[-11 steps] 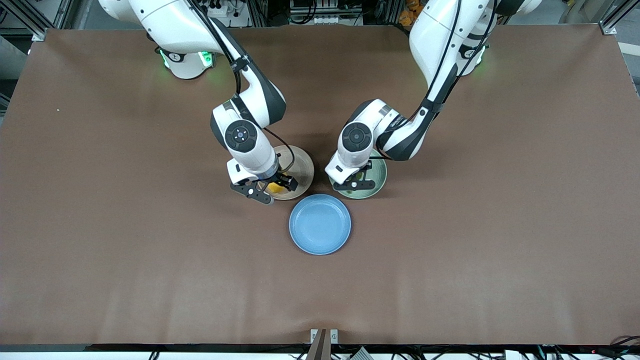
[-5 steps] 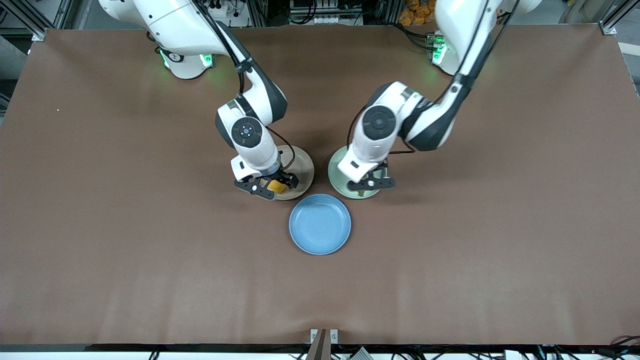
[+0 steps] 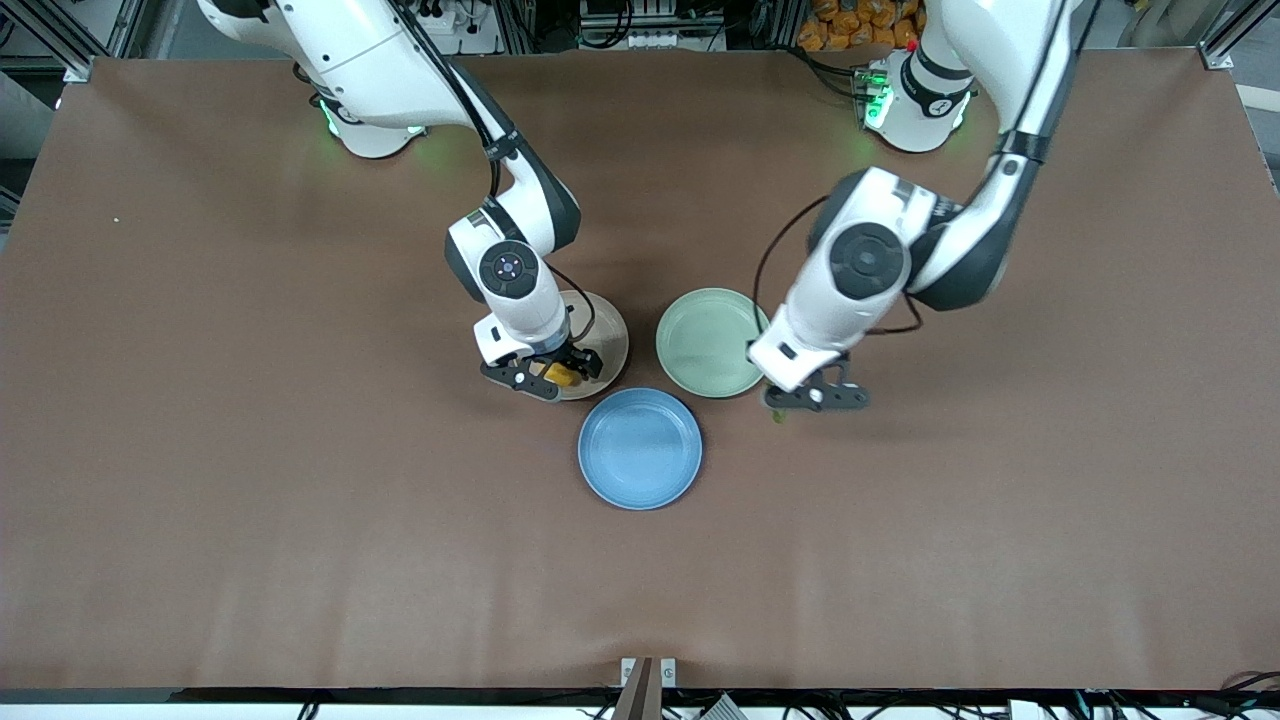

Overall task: Pick lemon and lettuce from plates
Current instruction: 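Close the right gripper on the lemon while the left gripper lifts lettuce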

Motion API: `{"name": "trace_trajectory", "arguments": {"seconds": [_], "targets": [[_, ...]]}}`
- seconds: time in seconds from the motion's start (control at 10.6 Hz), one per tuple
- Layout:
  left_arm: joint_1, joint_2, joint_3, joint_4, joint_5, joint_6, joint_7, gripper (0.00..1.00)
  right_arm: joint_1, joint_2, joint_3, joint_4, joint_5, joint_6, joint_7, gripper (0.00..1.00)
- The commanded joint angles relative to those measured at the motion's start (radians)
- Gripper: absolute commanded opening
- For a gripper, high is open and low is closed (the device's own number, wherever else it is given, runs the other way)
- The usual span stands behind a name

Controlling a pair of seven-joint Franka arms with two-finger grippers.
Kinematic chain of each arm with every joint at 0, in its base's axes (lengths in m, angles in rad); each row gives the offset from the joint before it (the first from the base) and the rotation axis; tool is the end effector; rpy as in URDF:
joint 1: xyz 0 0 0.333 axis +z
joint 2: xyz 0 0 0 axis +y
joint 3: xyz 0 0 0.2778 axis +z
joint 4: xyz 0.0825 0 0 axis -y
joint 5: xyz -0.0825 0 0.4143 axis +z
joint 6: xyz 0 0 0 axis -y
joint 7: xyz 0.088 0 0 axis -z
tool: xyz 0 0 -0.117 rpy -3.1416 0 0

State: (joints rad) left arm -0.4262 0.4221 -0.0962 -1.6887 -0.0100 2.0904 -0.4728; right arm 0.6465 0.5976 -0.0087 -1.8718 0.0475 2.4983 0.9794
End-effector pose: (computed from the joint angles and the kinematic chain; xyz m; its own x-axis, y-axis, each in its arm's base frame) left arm 0.5845 -0.3325 0.2928 0.9986 -0.0371 -0.0386 -0.0358 -0.9988 0.0341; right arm 0.5129 0.3801 0.1290 0.9296 -0.3686 -0.0046 -0.3685 -0.9289 -0.0374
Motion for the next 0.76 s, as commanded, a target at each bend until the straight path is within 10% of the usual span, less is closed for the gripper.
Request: {"name": "trace_trajectory", "arguments": {"seconds": [0.0,0.28,0.66], "targets": [[0.082,-0.003,-0.005,0.001,-0.008,-0.032,0.175,0.0,0.018,0.021,-0.011,-0.001,-0.026,0.033,0.035,1.0],[0.188,0.01,-0.005,-0.003,0.016,-0.059,0.327,0.0,0.033,0.048,-0.019,-0.001,-0.038,0.071,0.068,1.0],[0.265,0.043,-0.005,-0.009,0.093,-0.061,0.377,0.0,0.024,0.047,-0.019,-0.001,-0.04,0.057,0.062,0.67]]}}
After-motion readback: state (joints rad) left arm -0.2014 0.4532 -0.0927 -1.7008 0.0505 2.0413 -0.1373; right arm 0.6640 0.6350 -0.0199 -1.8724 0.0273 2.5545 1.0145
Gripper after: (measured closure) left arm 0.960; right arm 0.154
